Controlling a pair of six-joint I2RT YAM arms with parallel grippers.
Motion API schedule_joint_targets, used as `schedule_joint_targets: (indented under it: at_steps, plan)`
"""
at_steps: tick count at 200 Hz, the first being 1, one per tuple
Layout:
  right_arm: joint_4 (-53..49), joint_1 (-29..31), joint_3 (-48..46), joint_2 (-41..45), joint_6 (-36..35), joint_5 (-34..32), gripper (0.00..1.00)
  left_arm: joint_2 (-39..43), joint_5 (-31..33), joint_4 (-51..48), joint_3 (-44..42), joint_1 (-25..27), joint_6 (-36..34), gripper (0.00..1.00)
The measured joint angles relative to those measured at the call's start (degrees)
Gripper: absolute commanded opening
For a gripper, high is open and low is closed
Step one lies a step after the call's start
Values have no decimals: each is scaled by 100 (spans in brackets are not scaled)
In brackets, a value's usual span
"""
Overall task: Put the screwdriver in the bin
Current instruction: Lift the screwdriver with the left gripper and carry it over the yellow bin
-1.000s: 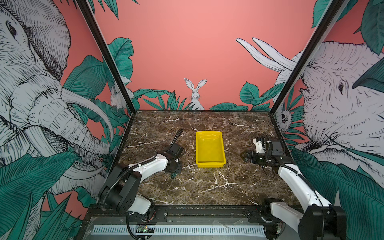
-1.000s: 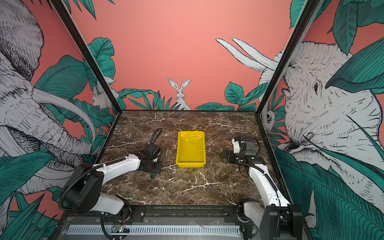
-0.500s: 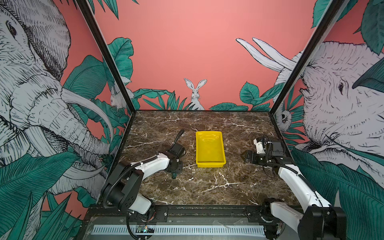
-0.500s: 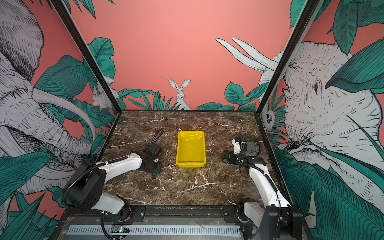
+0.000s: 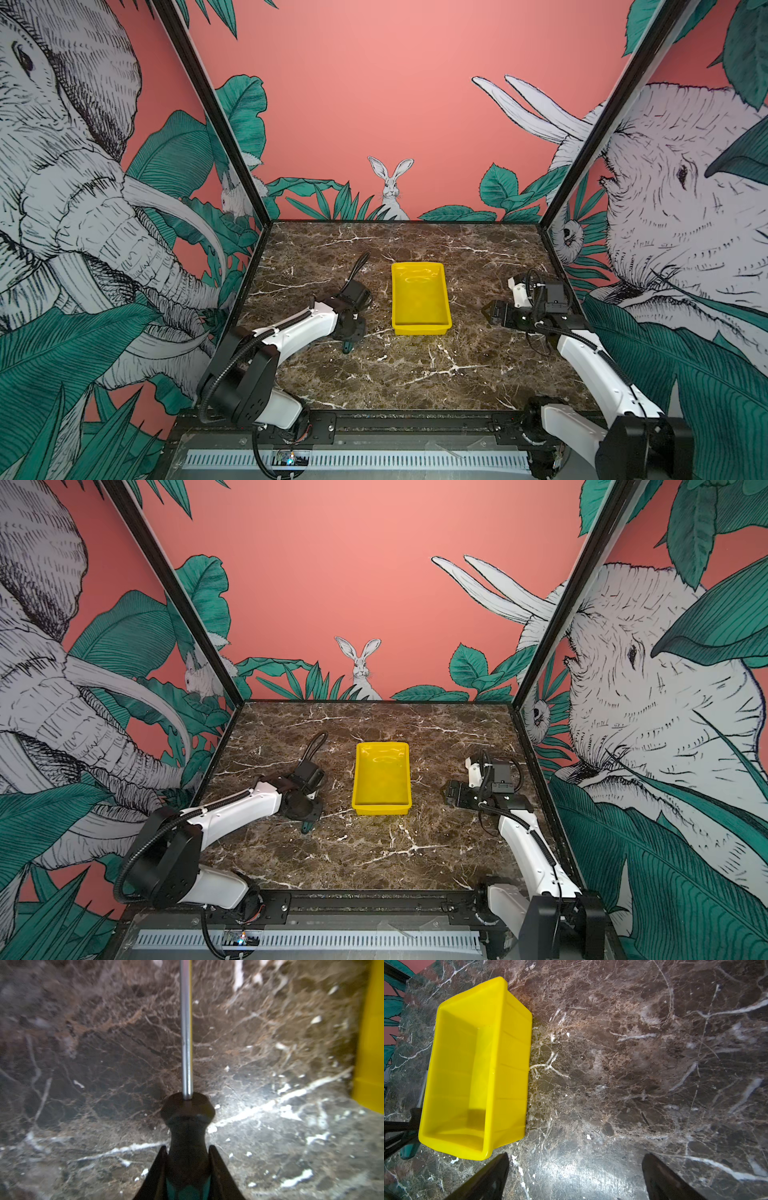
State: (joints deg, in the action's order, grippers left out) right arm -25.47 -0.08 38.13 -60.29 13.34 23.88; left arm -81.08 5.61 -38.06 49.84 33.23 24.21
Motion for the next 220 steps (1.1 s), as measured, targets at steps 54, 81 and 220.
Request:
schedule_joint_targets:
  at_steps: [54,81,220]
  plan:
    - [-186,0,72,4,11,101,99,-195,-85,-496,2157,339,-157,0]
    - [-236,0,136,50,26,144,99,-953,-155,-463,3320,883,-267,0]
    - [-658,-22,236,348,4,192,99,-3689,-321,-654,4597,1526,-861,0]
